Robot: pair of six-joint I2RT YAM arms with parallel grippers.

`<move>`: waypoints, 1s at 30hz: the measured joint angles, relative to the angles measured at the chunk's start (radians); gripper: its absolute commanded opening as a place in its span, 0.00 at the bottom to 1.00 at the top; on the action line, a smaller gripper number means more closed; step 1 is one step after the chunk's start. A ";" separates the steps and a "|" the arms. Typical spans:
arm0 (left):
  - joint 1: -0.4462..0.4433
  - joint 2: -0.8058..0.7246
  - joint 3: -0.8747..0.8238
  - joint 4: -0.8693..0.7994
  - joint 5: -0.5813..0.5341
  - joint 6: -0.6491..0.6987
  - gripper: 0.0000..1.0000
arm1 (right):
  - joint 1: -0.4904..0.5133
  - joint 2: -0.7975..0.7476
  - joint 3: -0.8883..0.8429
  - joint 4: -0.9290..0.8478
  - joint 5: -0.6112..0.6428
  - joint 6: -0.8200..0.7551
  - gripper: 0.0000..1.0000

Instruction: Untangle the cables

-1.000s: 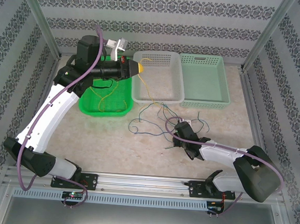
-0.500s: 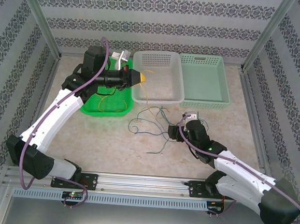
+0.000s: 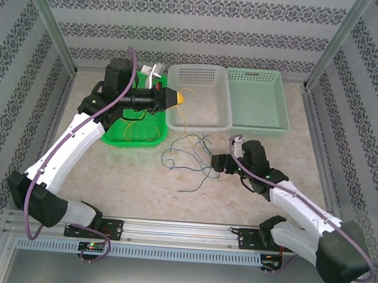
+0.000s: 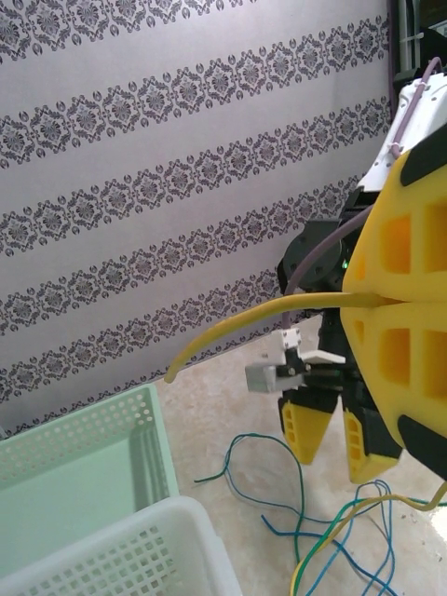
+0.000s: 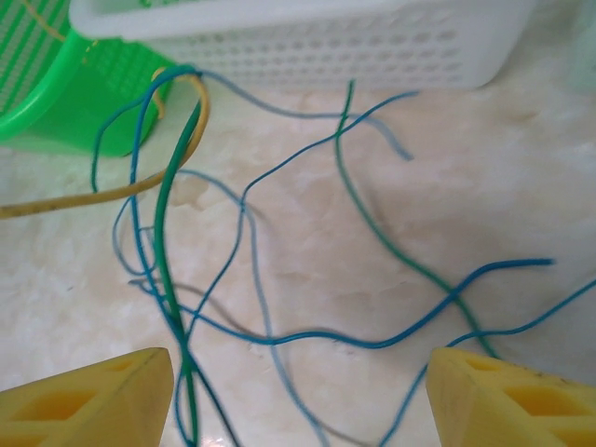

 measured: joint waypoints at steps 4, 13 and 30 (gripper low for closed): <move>0.000 0.000 0.000 0.006 0.000 0.000 0.01 | 0.009 0.052 0.000 0.064 -0.061 0.036 0.73; -0.006 0.000 -0.002 0.028 0.003 -0.001 0.01 | 0.013 0.122 0.016 0.118 -0.085 0.047 0.70; -0.020 -0.006 -0.043 0.134 0.023 -0.046 0.01 | 0.002 0.330 0.098 0.251 -0.143 0.051 0.06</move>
